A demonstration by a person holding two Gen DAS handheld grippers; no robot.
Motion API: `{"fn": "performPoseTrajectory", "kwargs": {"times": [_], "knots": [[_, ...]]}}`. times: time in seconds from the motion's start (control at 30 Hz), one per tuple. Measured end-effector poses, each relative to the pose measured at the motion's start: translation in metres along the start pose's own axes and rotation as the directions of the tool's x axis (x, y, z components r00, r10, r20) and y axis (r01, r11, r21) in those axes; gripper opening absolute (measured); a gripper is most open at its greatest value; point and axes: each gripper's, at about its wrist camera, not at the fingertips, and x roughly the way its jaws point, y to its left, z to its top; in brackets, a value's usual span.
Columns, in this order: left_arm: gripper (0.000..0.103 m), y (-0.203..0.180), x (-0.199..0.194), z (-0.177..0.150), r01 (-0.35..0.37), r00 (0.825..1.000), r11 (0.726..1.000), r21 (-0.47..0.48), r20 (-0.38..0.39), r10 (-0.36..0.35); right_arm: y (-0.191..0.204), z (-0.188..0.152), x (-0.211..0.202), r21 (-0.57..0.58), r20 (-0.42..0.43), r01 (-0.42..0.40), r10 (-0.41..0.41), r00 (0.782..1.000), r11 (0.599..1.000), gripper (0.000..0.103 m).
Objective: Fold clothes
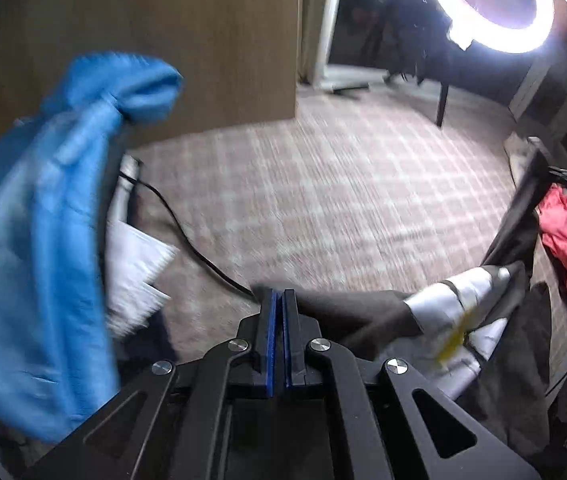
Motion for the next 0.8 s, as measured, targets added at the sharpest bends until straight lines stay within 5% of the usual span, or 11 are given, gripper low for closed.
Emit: {"fn": "performPoseTrajectory", "kwargs": {"times": [0.13,0.23,0.33,0.4,0.43,0.47,0.53,0.63,0.8], "knots": [[0.0,0.014,-0.027,0.021,-0.039,0.996,0.999,-0.021,0.082,0.04,-0.038,0.022,-0.065,0.09,0.159,0.114,-0.128,0.979,0.989,0.004],[0.0,0.03,-0.032,0.034,-0.023,0.994,0.998,-0.053,0.106,0.029,-0.071,0.023,-0.093,0.17,0.17,0.145,-0.174,0.97,0.975,0.004],[0.002,0.021,-0.007,0.037,0.009,1.0,1.0,-0.022,0.03,-0.009,-0.085,0.013,-0.07,0.109,-0.01,0.271,-0.272,0.962,0.956,0.004],[0.014,0.005,0.012,0.032,0.001,0.999,0.999,0.039,-0.034,0.0,-0.082,-0.004,-0.038,0.006,-0.155,0.371,-0.365,0.918,0.929,0.009],[0.031,-0.002,0.024,0.026,0.005,0.998,0.998,0.065,-0.069,0.0,-0.08,-0.011,-0.031,-0.018,-0.182,0.388,-0.385,0.905,0.921,0.016],[0.041,-0.009,0.036,0.02,0.009,0.995,0.996,0.091,-0.104,0.001,-0.078,-0.015,-0.027,-0.026,-0.193,0.388,-0.386,0.902,0.921,0.02],[0.041,-0.019,0.053,0.006,-0.001,0.988,0.99,0.138,-0.152,0.023,-0.068,-0.018,-0.018,-0.032,-0.195,0.362,-0.361,0.912,0.932,0.038],[0.041,-0.025,0.076,-0.009,-0.04,0.976,0.982,0.186,-0.205,0.079,-0.032,-0.017,0.005,-0.103,-0.198,0.256,-0.272,0.942,0.961,0.042],[0.041,-0.017,0.093,-0.013,-0.039,0.968,0.988,0.15,-0.239,0.074,0.015,-0.012,0.063,-0.232,-0.235,0.101,-0.157,0.959,0.967,0.042]]}}
